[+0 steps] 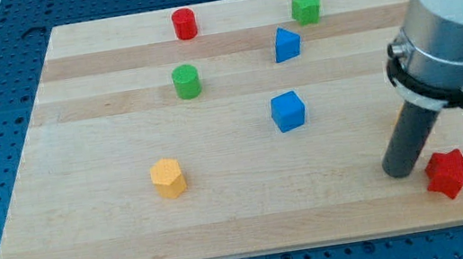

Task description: Move the red star towards the bottom right

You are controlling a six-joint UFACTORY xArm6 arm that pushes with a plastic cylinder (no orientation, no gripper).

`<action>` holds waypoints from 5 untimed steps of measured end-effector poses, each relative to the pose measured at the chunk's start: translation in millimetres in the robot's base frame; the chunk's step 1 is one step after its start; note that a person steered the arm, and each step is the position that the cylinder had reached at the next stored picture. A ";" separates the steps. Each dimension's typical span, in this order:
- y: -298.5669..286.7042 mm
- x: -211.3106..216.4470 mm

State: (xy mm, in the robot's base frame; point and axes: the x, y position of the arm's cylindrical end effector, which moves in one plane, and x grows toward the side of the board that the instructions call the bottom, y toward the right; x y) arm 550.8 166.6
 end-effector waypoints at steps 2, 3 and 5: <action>31.6 -4.7; 42.4 -2.6; 55.5 5.9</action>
